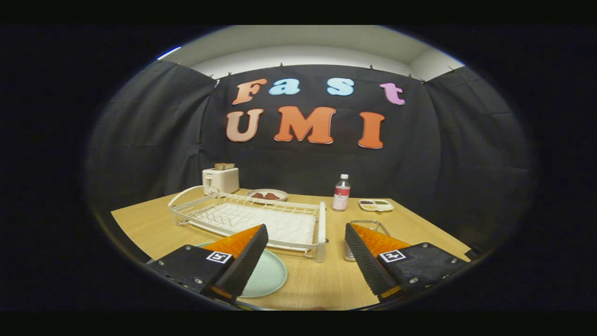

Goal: Take the plate from the dish rack, then take the spoon from the basket and place it into the plate.

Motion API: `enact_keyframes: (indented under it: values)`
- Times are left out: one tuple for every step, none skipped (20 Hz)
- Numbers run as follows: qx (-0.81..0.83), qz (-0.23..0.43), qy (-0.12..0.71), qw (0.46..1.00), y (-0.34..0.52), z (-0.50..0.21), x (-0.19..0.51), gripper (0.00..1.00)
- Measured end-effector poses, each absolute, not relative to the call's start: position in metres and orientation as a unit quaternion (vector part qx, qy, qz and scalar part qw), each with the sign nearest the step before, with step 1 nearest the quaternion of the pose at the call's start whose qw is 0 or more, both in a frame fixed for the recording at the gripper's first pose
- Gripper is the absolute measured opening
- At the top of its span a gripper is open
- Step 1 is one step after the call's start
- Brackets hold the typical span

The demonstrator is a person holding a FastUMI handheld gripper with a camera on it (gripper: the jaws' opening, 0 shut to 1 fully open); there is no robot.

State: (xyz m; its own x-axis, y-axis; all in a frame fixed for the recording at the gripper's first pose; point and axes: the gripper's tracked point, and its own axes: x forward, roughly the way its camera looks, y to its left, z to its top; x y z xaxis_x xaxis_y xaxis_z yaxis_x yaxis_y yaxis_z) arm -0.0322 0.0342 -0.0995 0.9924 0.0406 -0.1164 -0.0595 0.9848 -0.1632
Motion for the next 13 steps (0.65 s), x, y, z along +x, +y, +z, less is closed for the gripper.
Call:
enact_keyframes:
  values:
    - [-0.082, 0.016, 0.056, 0.995, 0.025, -0.095, -0.031, 0.99]
    - [-0.079, 0.005, 0.056, 0.995, 0.017, -0.09, -0.03, 0.99]
    - [-0.075, -0.004, 0.055, 0.996, 0.007, -0.086, -0.029, 0.99]
    - [-0.072, -0.012, 0.053, 0.996, 0.001, -0.082, -0.029, 0.99]
    - [-0.07, -0.018, 0.051, 0.996, -0.005, -0.079, -0.03, 0.99]
    - [-0.068, -0.023, 0.051, 0.996, -0.009, -0.077, -0.03, 0.99]
    - [-0.068, -0.026, 0.051, 0.996, -0.011, -0.078, -0.03, 0.99]
    - [-0.07, -0.028, 0.051, 0.996, -0.013, -0.077, -0.03, 0.99]
    - [-0.073, -0.031, 0.052, 0.996, -0.015, -0.078, -0.03, 0.99]
    - [-0.075, -0.033, 0.052, 0.995, -0.017, -0.077, -0.029, 0.99]
    - [-0.075, -0.034, 0.052, 0.995, -0.017, -0.078, -0.028, 0.99]
    - [-0.074, -0.031, 0.053, 0.995, -0.016, -0.079, -0.029, 0.99]
    - [-0.073, -0.029, 0.055, 0.995, -0.014, -0.08, -0.028, 0.99]
